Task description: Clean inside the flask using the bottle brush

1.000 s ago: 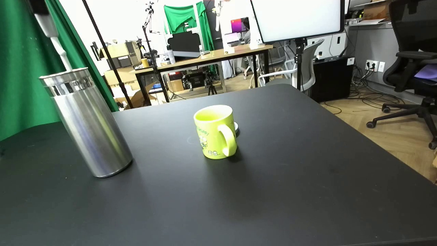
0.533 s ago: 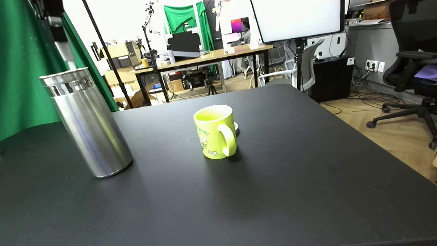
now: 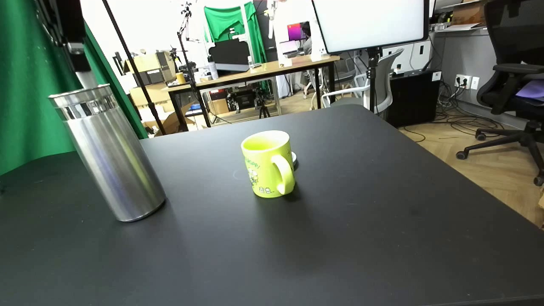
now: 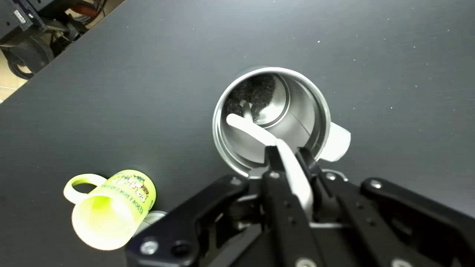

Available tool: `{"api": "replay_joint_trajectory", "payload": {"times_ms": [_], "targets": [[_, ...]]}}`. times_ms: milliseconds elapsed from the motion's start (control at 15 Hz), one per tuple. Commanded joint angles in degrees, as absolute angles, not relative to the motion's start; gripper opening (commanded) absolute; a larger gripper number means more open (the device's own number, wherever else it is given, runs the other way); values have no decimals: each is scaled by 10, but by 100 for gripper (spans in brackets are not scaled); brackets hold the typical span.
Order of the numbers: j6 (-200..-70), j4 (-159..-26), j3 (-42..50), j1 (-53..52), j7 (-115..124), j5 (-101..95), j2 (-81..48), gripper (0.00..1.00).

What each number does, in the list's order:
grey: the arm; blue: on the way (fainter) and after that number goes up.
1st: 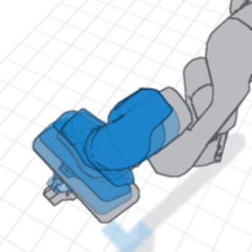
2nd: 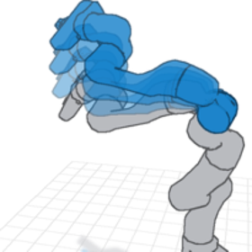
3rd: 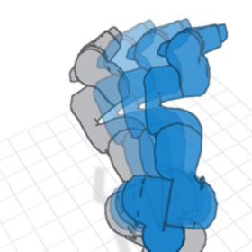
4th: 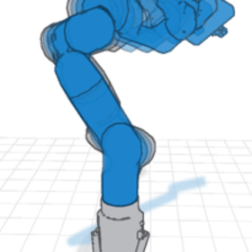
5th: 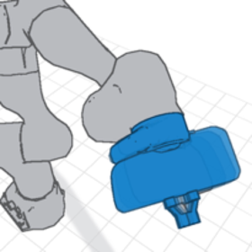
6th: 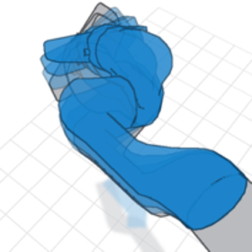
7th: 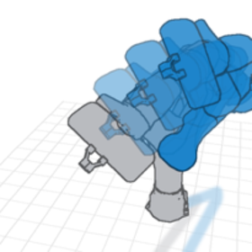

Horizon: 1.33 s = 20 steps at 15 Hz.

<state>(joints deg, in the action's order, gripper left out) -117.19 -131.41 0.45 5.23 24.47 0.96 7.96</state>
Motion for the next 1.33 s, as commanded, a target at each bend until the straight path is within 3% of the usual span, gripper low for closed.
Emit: {"api": "replay_joint_trajectory", "payload": {"times_ms": [0,667,1267], "targets": [[-1142,-1304,2,48,272,-12,110,4],[-1122,-1294,-5,55,267,-4,198,4],[-1187,-1336,-12,55,305,-26,108,4]]}}
